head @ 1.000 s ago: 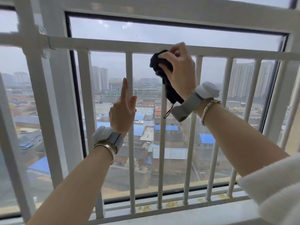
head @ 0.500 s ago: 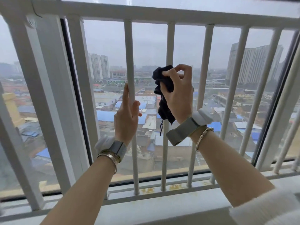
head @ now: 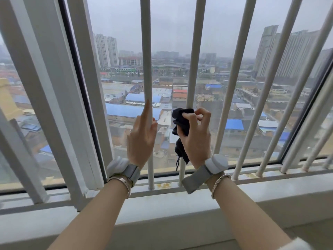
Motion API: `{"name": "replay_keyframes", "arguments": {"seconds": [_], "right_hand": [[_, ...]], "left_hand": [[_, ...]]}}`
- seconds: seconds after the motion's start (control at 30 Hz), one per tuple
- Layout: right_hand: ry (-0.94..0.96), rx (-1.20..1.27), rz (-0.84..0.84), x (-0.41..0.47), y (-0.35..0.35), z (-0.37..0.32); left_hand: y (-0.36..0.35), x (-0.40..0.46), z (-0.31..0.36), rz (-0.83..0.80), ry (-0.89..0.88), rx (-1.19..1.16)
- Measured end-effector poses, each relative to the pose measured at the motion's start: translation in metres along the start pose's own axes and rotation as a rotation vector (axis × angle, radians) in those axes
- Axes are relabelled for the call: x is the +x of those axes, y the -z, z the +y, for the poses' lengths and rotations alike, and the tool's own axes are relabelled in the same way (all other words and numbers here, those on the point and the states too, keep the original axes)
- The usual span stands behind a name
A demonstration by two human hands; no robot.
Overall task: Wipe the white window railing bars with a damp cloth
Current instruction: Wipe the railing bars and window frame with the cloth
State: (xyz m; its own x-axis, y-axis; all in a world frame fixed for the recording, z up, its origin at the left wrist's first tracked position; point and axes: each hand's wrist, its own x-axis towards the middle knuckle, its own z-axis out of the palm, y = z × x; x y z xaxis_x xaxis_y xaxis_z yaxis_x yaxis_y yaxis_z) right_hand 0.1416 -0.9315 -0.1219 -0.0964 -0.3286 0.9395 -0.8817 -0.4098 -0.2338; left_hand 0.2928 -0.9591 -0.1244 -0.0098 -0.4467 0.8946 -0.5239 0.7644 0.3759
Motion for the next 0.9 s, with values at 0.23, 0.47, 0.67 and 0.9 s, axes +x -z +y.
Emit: {"name": "replay_keyframes", "arguments": {"seconds": [0.23,0.47,0.67,0.9], "right_hand": [[-0.115,0.027,-0.036,-0.061,-0.015,0.005],[-0.183,-0.006,-0.157,-0.115,-0.025,0.013],[-0.073,-0.1,-0.454,-0.158,-0.018,0.033],[0.143,-0.139,-0.342,-0.111,0.031,0.05]], "left_hand": [[0.0,-0.028,-0.007,-0.059,0.039,-0.019],[-0.002,-0.035,-0.007,-0.062,0.088,-0.033],[0.001,-0.034,-0.011,-0.116,0.08,-0.023],[0.003,-0.026,0.01,0.051,-0.019,0.103]]}}
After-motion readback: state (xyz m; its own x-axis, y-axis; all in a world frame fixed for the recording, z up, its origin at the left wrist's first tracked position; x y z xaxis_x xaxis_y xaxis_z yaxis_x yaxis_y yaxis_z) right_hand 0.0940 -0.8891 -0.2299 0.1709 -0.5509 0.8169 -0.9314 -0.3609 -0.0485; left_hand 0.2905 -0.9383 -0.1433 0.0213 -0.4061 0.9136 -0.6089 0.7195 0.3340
